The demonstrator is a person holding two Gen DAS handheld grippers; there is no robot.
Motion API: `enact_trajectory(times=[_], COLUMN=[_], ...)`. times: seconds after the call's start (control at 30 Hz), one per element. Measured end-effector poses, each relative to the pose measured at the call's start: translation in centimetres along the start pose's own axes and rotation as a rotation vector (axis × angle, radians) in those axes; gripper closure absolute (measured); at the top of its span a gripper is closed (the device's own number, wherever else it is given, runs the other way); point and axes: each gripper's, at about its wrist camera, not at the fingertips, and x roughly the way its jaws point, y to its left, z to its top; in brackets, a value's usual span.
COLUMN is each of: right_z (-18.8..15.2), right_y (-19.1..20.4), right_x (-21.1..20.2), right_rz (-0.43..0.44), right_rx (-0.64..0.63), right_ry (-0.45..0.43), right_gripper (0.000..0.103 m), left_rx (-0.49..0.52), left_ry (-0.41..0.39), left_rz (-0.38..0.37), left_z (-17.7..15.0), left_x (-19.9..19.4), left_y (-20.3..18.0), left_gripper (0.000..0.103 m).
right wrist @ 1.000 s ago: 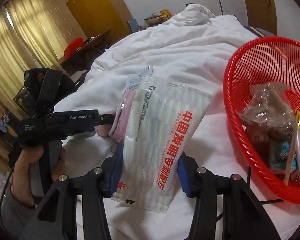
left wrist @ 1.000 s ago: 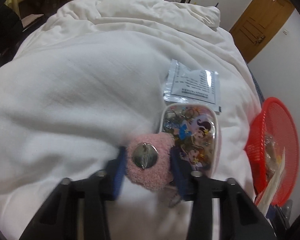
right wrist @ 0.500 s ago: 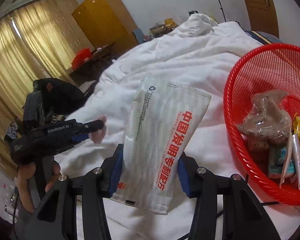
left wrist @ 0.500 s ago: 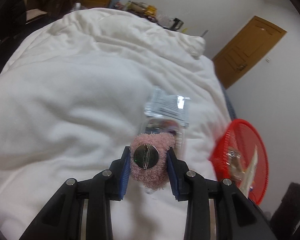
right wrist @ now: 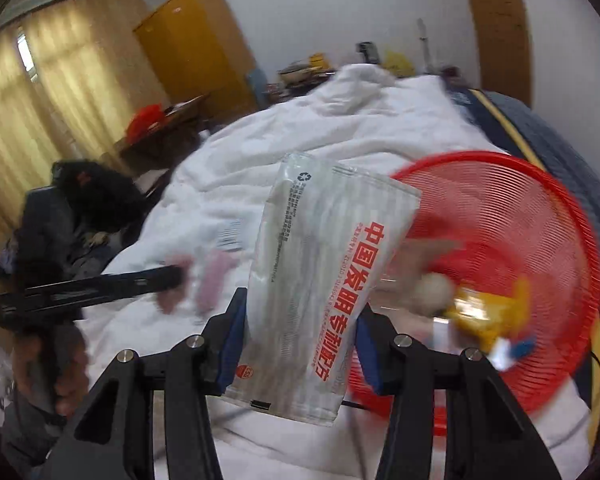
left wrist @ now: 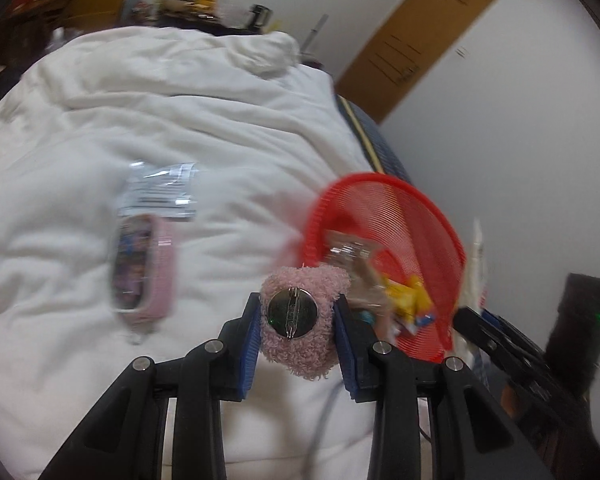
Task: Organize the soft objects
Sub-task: 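Carry the pink keychain and white packet into the red basket and release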
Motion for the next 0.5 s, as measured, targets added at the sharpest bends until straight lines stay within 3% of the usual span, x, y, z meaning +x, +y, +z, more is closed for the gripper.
enact_trajectory(times=[0.13,0.27,0.5], right_z=[-0.2,-0.3,-0.9], right_y=[-5.8,-9.3,-12.4], right_x=[-0.4,0.5,1.6], right_rz=[-0.121,-0.18,-0.204], right_rx=[0.097,0.161,0.222], right_ry=[0.014,0.057,0.068], right_gripper=[0.055,0.055,0.055], left_rx=[0.073,0.147,0.284], left_ry=[0.055,0.142,0.209], left_rz=[-0.006,-0.01,0.026], left_z=[-0.8,-2.1,-4.4], left_x=[2.0,5.4,11.0], left_y=[-5.0,-10.3,-17.0], left_gripper=[0.068,0.068,0.068])
